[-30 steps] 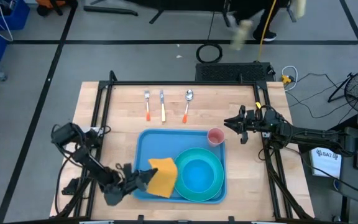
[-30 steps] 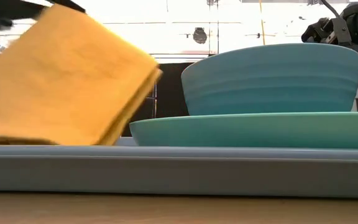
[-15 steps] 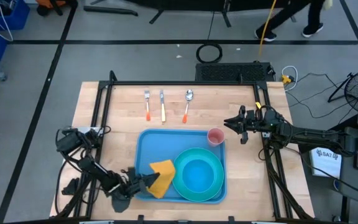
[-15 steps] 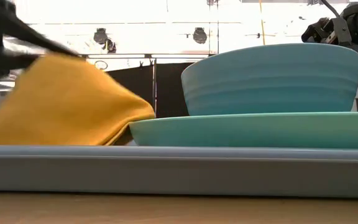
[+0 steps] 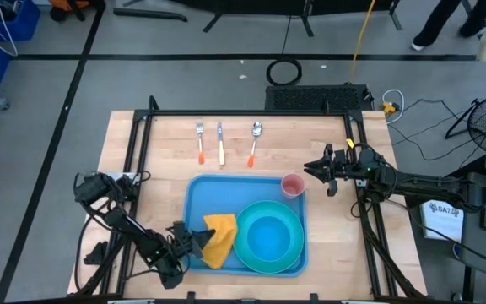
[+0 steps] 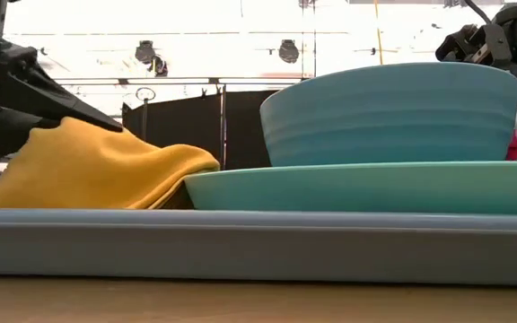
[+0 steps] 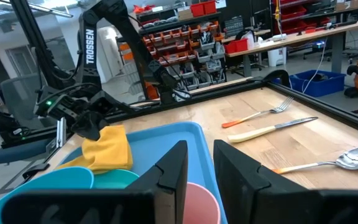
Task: Set up tray
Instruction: Put the yellow napkin on the blue serving tray to the left of the blue plate
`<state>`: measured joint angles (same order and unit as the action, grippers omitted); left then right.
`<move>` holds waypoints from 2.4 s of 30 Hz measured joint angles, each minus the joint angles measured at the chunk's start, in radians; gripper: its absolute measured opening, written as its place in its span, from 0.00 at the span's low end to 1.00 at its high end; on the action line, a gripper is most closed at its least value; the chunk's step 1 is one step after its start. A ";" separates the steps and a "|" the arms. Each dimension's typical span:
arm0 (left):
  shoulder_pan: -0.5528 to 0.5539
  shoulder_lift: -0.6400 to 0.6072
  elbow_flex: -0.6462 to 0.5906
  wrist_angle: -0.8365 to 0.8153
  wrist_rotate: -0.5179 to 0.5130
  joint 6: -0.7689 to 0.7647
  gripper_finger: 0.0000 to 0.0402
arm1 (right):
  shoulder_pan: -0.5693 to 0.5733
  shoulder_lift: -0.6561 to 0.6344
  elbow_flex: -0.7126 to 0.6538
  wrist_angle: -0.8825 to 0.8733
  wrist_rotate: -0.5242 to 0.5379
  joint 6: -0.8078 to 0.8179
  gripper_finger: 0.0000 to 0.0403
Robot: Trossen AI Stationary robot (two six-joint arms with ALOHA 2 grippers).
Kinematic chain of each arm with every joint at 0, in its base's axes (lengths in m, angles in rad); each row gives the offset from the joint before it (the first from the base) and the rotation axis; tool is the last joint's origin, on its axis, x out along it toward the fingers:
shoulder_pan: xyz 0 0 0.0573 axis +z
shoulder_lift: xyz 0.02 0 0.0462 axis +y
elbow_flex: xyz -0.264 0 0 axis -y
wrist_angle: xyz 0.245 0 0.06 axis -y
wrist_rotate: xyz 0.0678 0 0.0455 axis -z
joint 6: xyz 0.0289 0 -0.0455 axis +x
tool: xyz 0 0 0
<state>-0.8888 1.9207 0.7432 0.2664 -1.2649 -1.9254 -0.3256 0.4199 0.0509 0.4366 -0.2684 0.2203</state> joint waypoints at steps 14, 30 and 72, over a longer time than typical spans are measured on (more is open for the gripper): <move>0.026 -0.161 -0.009 -0.541 0.198 -0.255 0.01 | 0.000 0.000 0.000 0.000 0.000 0.003 0.17; 0.073 -0.335 -0.004 -0.631 0.236 -0.068 0.01 | 0.000 0.000 0.000 0.000 0.000 0.004 0.17; 0.105 -0.332 -0.003 -0.977 0.549 -0.246 0.23 | 0.000 0.000 0.000 -0.008 0.000 0.008 0.17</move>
<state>-0.7839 1.5890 0.7403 -0.7107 -0.7158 -2.1718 -0.3256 0.4198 0.0513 0.4285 -0.2687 0.2283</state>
